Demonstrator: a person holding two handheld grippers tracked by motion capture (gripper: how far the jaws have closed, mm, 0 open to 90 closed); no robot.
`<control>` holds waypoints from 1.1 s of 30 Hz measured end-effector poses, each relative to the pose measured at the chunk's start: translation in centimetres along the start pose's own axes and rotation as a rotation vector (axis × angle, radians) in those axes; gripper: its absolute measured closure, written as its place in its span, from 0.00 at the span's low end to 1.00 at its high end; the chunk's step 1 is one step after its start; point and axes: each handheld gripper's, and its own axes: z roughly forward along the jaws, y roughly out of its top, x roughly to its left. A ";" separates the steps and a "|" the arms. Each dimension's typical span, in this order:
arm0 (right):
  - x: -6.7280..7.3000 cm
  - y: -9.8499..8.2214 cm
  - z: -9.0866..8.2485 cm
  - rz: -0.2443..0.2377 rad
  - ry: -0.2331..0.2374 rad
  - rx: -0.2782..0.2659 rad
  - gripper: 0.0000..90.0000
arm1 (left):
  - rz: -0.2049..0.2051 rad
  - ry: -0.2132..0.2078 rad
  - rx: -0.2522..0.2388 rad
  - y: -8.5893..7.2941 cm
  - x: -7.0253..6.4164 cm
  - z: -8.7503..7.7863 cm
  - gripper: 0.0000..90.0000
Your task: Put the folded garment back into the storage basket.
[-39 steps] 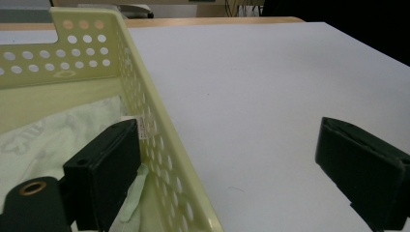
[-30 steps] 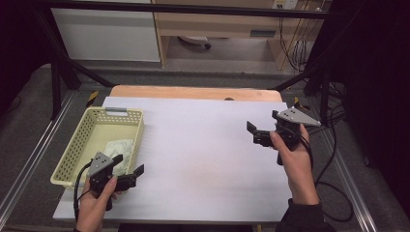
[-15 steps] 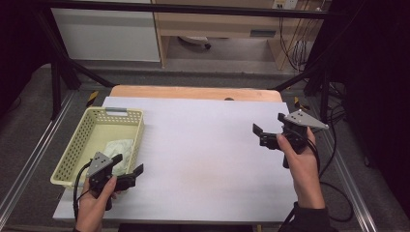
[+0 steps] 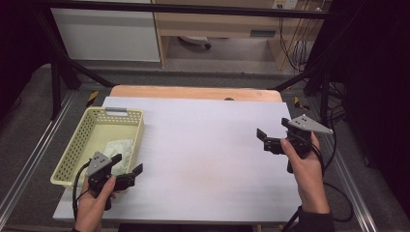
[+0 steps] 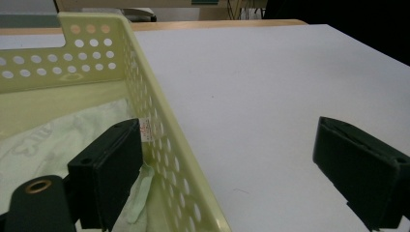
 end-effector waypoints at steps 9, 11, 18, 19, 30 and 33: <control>-0.4 -0.3 -0.8 0.020 -0.013 -0.007 0.03 | -0.004 -0.001 0.000 0.0 0.0 0.0 0.12; -0.5 -0.4 -1.0 0.022 -0.017 -0.010 0.03 | -0.004 0.001 -0.001 0.0 0.1 0.0 0.13; -0.8 -0.7 -1.5 0.028 -0.024 -0.016 0.04 | -0.005 -0.001 -0.002 0.0 0.1 -0.1 0.13; -0.8 -0.7 -1.6 0.029 -0.025 -0.015 0.04 | -0.004 0.000 -0.002 0.0 0.1 -0.1 0.13; -1.2 -1.7 -2.4 0.031 -0.033 0.004 0.04 | -0.004 -0.001 -0.001 0.0 0.1 -0.1 0.13; -1.3 -2.1 -2.5 0.029 -0.036 0.013 0.04 | -0.004 0.000 0.000 0.0 0.1 -0.1 0.13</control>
